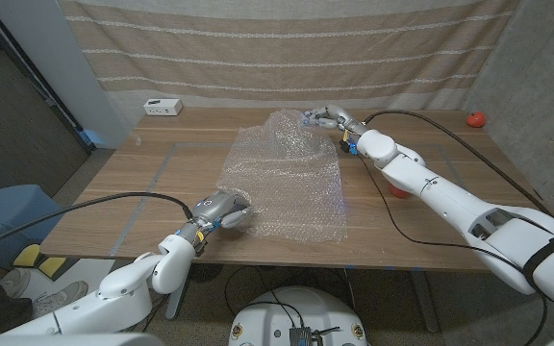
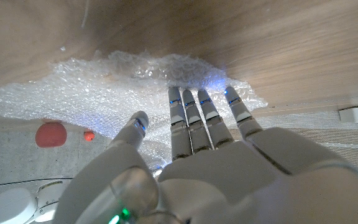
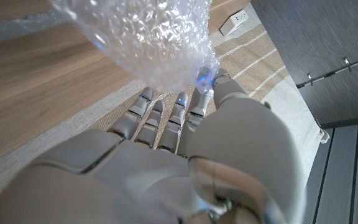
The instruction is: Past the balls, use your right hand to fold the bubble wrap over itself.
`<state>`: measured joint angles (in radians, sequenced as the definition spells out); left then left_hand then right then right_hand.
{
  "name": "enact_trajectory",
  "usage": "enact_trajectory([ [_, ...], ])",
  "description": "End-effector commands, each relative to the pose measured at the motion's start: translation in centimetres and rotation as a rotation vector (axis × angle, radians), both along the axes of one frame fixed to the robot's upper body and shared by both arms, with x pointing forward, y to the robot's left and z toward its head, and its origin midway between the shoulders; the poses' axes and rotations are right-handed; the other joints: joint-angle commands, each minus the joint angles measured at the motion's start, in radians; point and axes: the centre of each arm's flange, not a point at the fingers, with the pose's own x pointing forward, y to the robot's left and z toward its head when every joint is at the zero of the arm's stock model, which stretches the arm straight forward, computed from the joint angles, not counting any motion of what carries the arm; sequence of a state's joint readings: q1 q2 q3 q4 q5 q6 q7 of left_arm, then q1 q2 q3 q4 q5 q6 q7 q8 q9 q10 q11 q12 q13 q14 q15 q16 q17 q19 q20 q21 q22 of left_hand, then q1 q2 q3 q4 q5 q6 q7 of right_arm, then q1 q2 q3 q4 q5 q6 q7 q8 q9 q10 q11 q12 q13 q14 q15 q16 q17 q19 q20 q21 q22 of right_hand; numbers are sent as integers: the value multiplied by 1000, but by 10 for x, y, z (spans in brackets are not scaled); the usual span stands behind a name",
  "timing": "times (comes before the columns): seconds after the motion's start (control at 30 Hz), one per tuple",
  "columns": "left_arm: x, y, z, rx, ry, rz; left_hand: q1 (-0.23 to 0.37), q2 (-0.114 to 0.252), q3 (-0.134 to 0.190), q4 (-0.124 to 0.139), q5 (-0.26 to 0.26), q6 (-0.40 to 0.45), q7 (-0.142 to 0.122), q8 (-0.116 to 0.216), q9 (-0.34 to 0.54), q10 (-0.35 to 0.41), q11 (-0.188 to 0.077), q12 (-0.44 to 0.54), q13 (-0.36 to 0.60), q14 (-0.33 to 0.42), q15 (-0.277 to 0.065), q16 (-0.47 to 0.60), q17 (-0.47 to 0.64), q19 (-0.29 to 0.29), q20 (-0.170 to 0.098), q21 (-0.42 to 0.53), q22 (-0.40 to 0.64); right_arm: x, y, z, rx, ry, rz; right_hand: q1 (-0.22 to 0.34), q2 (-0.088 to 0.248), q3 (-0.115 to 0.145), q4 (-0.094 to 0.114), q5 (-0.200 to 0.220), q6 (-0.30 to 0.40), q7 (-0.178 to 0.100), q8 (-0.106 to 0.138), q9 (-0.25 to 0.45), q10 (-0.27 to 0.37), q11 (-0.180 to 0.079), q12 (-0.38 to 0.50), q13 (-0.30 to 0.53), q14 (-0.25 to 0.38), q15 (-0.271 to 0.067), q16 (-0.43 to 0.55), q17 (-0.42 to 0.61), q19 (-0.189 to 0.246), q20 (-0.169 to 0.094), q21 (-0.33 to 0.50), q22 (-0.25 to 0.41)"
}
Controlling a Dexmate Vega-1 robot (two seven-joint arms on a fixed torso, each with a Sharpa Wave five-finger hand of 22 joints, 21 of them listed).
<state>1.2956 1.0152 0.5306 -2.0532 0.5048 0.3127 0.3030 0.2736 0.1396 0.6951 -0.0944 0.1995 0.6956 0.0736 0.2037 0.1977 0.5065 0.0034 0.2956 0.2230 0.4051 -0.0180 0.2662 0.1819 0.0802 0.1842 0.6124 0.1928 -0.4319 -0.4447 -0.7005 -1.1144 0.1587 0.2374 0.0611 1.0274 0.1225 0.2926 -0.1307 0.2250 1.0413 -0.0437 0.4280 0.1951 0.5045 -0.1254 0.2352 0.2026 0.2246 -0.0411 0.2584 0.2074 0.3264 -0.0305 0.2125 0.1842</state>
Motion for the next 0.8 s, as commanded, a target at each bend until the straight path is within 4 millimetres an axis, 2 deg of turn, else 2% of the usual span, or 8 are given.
enact_trajectory([
  [0.03,1,-1,2,0,5,-4,-10,-1,1,4,-1,-7,0,4,5,0,-3,-1,0,-5,0,-4,4,-9,3,-6,2,8,-10,-5,188,96,222,-10,-14,-11,-1,9,11,-18,-8,-1,7,-28,-6,4,-4,-88,-3,2,-3,-6,-1,5],
  [0.17,2,-1,3,3,6,-5,-13,-1,-1,6,-2,-9,2,3,5,0,0,-3,0,-4,1,-5,5,-10,3,-6,2,16,-12,-8,217,174,324,-5,-15,-23,1,25,19,-30,-23,-2,-17,-57,-18,7,-41,-89,-20,4,-31,-8,-8,6],
  [0.37,3,-1,4,4,9,-5,-16,0,-1,7,-3,-12,3,2,5,-1,0,-5,0,-4,1,-8,5,-9,3,-7,2,20,-13,-8,193,246,422,1,-15,-46,6,50,37,-47,-46,-3,-60,-75,-33,11,-110,-71,-46,9,-105,0,-23,5],
  [0.4,3,-1,4,4,8,-6,-16,-1,-1,7,-3,-12,2,2,5,-2,1,-5,0,-4,1,-8,5,-10,4,-7,2,21,-13,-7,189,259,442,2,-15,-50,6,53,38,-58,-51,-3,-64,-80,-34,12,-115,-70,-47,10,-110,0,-22,5],
  [0.47,4,-1,5,5,6,-7,-17,0,0,8,-3,-12,3,2,5,-2,0,-6,0,-5,1,-9,5,-10,4,-7,2,22,-12,-6,169,286,472,2,-18,-58,8,59,41,-64,-58,-3,-72,-80,-36,13,-130,-66,-51,11,-124,0,-23,5],
  [0.67,5,-1,5,3,6,-6,-20,-1,-1,8,-4,-16,2,0,5,-2,-4,-8,-1,-4,2,-11,5,-9,3,-8,2,28,-8,-2,76,418,508,9,-16,-87,13,84,58,-71,-83,-1,-124,-79,-45,15,-221,-35,-69,16,-207,-1,-31,2],
  [0.8,5,-1,6,3,10,-6,-22,-1,-1,9,-4,-18,0,0,5,-4,0,-10,-1,-4,2,-13,5,-10,2,-8,2,29,-5,-1,43,478,506,11,-13,-97,15,92,62,-73,-93,-1,-138,-78,-45,16,-246,-17,-69,17,-226,-1,-28,2],
])
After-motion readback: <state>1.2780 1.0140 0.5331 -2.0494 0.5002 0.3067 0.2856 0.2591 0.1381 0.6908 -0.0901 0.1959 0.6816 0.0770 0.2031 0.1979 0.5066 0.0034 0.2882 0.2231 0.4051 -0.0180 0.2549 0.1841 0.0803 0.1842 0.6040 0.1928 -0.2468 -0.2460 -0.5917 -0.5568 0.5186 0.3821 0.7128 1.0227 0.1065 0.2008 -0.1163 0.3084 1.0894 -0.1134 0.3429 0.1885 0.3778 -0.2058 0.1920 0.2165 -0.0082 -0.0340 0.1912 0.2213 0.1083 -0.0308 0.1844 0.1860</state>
